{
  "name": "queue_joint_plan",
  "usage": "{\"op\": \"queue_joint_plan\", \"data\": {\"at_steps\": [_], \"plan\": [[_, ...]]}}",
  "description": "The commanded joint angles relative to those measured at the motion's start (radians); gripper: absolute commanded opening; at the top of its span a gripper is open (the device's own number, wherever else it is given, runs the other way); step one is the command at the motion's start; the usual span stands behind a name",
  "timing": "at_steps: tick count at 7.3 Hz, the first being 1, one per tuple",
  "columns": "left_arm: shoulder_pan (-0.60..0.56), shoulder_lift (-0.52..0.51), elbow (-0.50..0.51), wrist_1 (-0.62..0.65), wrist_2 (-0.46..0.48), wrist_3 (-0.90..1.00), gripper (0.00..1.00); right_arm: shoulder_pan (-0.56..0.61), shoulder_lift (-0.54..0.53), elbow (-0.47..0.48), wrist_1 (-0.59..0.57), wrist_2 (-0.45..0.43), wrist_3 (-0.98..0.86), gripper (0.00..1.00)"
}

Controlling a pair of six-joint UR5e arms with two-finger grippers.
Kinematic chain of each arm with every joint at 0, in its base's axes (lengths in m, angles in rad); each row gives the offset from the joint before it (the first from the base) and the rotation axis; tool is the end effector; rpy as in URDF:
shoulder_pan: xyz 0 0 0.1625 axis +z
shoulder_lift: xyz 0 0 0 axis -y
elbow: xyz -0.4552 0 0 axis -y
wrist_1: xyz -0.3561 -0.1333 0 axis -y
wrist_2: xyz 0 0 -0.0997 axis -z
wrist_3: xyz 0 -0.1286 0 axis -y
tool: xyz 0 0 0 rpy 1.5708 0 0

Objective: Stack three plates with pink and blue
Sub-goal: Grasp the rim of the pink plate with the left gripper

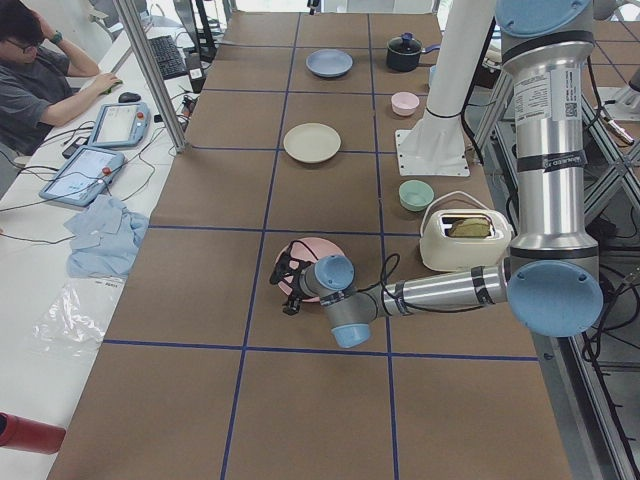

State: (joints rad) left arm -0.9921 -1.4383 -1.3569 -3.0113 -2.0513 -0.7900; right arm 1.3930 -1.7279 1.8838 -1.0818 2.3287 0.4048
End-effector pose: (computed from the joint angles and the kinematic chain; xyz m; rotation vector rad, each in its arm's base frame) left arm 0.1689 -0.3936 0.6983 0.5564 1.0088 0.0753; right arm -0.0294 -0.4178 0.5715 0.3765 -0.8739 -0.0346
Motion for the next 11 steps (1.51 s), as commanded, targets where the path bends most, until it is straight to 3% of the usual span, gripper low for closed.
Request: {"op": "queue_joint_plan", "data": {"at_steps": [1,2,5,7,8,9,10,11], "plan": [[0.067,0.019,0.002,-0.02,0.064,-0.032,0.74,0.0,-0.004,0.0,0.0,0.0,0.0,1.0],[0.078,0.032,0.002,-0.02,0.071,-0.034,0.65,0.0,-0.004,0.0,0.0,0.0,0.0,1.0],[0.082,0.042,-0.004,-0.02,0.071,-0.034,0.0,0.0,-0.006,0.001,0.002,0.0,0.0,1.0],[0.073,0.047,-0.055,-0.009,0.05,-0.035,0.0,0.0,-0.004,0.0,0.002,0.001,0.0,1.0],[0.052,0.045,-0.086,0.0,-0.04,-0.034,0.0,0.0,-0.004,0.0,0.002,0.001,0.0,1.0],[-0.041,0.036,-0.097,0.03,-0.119,-0.032,0.0,0.0,-0.004,0.0,0.0,0.001,0.0,1.0],[-0.071,0.024,-0.152,0.107,-0.142,-0.029,0.0,0.0,-0.006,0.0,0.002,0.001,0.0,1.0],[-0.074,0.007,-0.282,0.265,-0.147,-0.029,0.0,0.0,-0.006,0.0,0.002,0.003,0.0,1.0]]}}
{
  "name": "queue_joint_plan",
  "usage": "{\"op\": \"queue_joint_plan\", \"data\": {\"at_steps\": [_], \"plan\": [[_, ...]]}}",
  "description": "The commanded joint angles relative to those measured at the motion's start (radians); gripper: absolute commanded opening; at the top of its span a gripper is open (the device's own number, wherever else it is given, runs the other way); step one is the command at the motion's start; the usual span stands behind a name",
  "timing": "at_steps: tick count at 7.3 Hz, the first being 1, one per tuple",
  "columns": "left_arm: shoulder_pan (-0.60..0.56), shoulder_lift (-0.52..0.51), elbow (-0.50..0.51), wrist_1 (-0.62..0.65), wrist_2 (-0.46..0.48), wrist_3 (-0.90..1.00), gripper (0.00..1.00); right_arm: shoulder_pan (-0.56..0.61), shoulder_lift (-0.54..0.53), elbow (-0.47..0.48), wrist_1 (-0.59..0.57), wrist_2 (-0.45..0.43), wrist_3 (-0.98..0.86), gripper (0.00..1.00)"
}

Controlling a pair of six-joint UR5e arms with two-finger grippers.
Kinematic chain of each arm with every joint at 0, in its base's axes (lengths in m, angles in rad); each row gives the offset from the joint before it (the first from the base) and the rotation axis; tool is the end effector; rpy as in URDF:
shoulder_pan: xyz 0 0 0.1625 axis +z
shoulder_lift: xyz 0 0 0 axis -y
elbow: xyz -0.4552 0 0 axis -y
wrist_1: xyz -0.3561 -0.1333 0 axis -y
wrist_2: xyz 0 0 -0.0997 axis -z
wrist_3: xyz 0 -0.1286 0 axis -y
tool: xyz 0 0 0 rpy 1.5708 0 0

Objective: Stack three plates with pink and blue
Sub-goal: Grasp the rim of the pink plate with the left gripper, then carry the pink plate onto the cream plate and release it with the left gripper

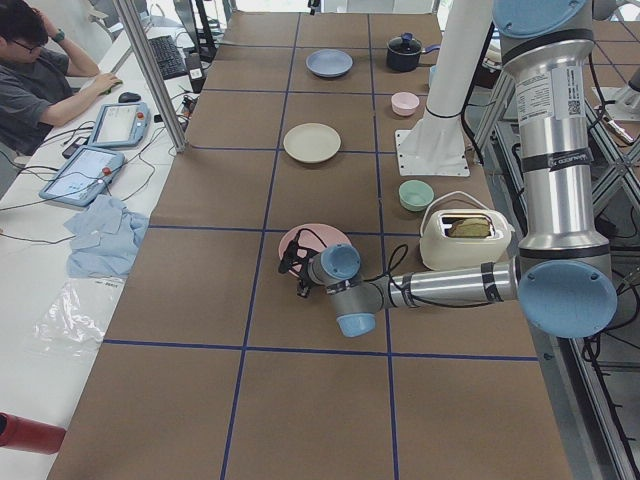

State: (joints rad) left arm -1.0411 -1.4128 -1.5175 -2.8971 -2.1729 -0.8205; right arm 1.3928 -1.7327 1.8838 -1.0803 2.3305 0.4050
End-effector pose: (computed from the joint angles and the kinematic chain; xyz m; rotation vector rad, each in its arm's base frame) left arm 0.1578 -0.3892 0.6438 0.5042 1.0889 0.0804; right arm -0.0293 -0.4157 0.5732 0.3727 -0.8750 -0.0340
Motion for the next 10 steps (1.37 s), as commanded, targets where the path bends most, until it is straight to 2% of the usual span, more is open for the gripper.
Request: {"op": "queue_joint_plan", "data": {"at_steps": [1,2,3,4,5,6,7,9,10], "plan": [[-0.026,-0.064,-0.267,0.356,-0.022,0.0,0.0,0.0,-0.001,0.0,0.0,0.001,0.0,1.0],[-0.022,-0.119,-0.365,0.509,-0.019,-0.009,0.0,0.0,-0.001,0.0,0.0,0.001,0.0,1.0],[-0.011,-0.193,-0.4,0.606,-0.018,-0.035,0.0,0.0,-0.001,-0.002,0.0,0.001,0.0,1.0],[0.059,-0.28,-0.397,0.642,-0.009,-0.127,0.0,0.0,-0.002,0.0,0.0,0.001,0.0,1.0],[0.179,-0.39,-0.383,0.692,0.063,-0.249,0.0,0.0,-0.004,0.0,0.0,0.003,0.0,1.0],[0.294,-0.502,-0.359,0.772,0.164,-0.34,0.0,0.0,-0.004,-0.002,0.0,0.003,0.0,1.0],[0.359,-0.581,-0.298,0.782,0.212,-0.421,0.0,0.0,-0.004,-0.002,0.0,0.003,0.0,1.0],[0.429,-0.685,-0.155,0.776,0.303,-0.483,0.0,0.0,-0.002,-0.002,0.002,0.003,0.0,1.0],[0.446,-0.696,-0.127,0.773,0.321,-0.491,0.0,0.0,-0.002,-0.002,0.0,0.003,0.0,1.0]]}}
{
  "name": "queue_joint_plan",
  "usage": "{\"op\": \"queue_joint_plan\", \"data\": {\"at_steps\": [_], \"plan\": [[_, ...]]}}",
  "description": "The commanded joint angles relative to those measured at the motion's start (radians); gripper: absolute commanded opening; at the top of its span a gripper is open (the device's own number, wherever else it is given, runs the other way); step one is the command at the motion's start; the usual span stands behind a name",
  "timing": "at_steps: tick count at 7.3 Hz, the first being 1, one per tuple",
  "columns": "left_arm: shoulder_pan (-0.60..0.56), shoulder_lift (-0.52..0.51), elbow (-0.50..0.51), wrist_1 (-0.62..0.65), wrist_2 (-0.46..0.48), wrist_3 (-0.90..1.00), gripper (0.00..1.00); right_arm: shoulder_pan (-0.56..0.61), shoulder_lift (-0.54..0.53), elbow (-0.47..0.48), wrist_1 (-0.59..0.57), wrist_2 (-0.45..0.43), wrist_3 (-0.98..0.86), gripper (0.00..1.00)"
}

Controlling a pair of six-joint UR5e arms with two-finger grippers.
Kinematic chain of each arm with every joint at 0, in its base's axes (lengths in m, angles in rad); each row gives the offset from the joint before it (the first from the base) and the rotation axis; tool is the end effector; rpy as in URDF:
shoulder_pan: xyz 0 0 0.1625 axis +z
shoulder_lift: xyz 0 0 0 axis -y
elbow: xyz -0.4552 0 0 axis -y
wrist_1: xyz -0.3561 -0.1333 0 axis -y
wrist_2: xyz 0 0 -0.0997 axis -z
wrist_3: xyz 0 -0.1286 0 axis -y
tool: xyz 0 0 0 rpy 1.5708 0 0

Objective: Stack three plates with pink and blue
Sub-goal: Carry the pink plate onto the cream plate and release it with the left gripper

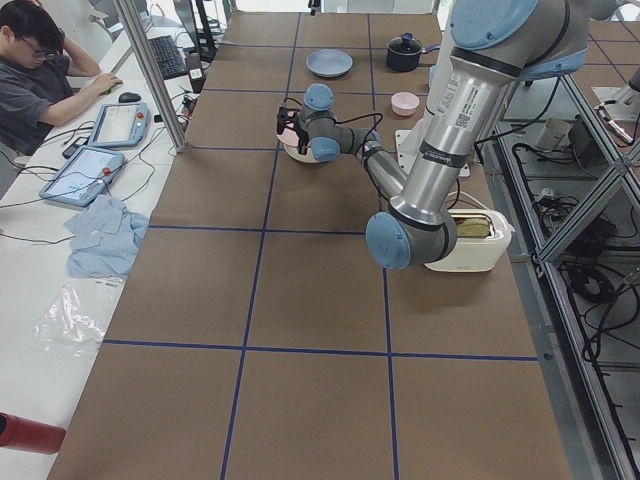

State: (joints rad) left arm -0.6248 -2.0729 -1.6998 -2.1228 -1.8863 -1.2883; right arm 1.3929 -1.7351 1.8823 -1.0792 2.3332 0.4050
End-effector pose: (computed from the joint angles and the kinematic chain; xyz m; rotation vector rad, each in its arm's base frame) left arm 0.4786 -0.4603 0.3053 0.2641 1.1746 -0.1134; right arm -0.0294 -0.4146 0.5746 0.3691 -0.8769 -0.0337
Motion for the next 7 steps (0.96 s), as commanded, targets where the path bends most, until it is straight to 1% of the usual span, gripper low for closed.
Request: {"op": "queue_joint_plan", "data": {"at_steps": [1,3,6,7], "plan": [[0.045,-0.036,0.055,-0.002,0.048,-0.023,0.0,0.0,0.0,0.001,-0.001,0.0,0.0,1.0],[0.077,-0.042,0.058,-0.002,0.067,-0.026,0.0,0.0,0.0,0.0,0.001,0.0,0.0,1.0],[0.08,-0.059,0.098,-0.002,0.075,-0.026,0.0,0.0,-0.001,0.001,-0.001,0.0,0.0,1.0],[0.08,-0.073,0.113,-0.002,0.075,-0.037,0.1,0.0,-0.001,0.001,0.001,0.0,0.0,1.0]]}}
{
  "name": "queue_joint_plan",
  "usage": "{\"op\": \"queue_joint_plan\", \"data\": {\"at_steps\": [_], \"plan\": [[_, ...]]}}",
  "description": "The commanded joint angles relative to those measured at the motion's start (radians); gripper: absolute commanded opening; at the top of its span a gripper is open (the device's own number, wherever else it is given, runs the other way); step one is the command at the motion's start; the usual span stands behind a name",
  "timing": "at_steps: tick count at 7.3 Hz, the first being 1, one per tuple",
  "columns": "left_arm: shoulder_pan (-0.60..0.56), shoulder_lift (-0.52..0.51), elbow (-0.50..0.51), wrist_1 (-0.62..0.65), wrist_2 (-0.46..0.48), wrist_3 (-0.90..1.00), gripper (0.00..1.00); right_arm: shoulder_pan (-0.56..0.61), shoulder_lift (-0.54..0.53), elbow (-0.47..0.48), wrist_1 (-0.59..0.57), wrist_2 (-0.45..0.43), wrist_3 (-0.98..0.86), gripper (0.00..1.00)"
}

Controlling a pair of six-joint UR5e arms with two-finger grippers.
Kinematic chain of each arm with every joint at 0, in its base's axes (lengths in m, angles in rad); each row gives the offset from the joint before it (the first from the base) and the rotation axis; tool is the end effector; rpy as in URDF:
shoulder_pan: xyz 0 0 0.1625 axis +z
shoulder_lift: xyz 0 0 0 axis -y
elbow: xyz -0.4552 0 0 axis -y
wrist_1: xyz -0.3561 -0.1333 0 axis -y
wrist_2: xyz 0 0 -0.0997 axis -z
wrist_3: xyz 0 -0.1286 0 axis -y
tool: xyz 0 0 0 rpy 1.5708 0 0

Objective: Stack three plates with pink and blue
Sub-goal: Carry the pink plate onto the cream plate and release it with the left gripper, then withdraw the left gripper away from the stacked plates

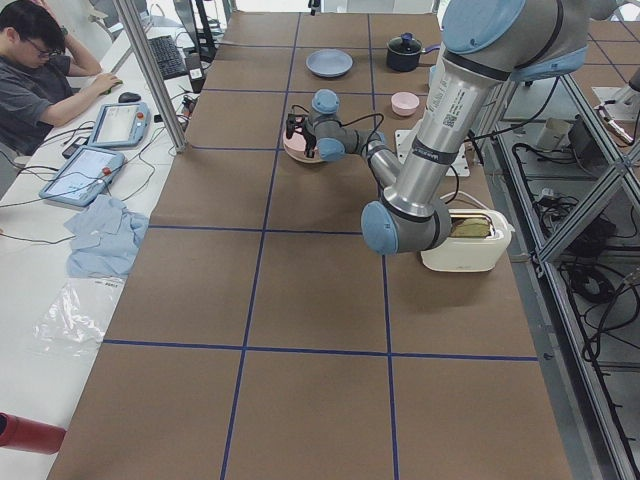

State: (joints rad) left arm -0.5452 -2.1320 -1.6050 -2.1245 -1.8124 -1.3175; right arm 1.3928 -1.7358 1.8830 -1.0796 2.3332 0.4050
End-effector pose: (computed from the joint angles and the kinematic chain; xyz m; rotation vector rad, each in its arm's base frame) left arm 0.5383 -0.4464 0.3083 0.2469 1.1364 -0.1195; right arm -0.0293 -0.4143 0.5746 0.3687 -0.8768 -0.0336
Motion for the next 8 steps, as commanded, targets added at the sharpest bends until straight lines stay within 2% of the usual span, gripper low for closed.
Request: {"op": "queue_joint_plan", "data": {"at_steps": [1,2,3,4,5,7,8], "plan": [[0.001,-0.02,0.026,0.0,0.01,-0.015,0.54,0.0,-0.001,0.001,0.001,0.002,0.0,1.0],[0.001,-0.02,0.025,0.0,0.022,-0.014,1.0,0.0,-0.001,-0.001,0.0,0.002,0.0,1.0],[0.001,-0.017,0.008,0.001,0.021,-0.006,1.0,0.0,-0.001,-0.001,0.0,0.002,0.002,1.0],[-0.007,0.015,-0.048,0.011,0.012,0.019,1.0,0.0,-0.013,0.001,0.001,0.005,0.002,1.0],[-0.022,0.086,-0.141,0.026,-0.001,0.138,1.0,0.0,-0.031,0.002,0.003,0.006,0.002,1.0],[-0.147,0.185,-0.356,0.247,-0.115,0.4,1.0,-0.011,-0.126,0.002,0.058,-0.005,0.002,1.0],[-0.221,0.249,-0.431,0.309,-0.145,0.56,1.0,-0.024,-0.178,0.002,0.096,-0.02,0.003,1.0]]}}
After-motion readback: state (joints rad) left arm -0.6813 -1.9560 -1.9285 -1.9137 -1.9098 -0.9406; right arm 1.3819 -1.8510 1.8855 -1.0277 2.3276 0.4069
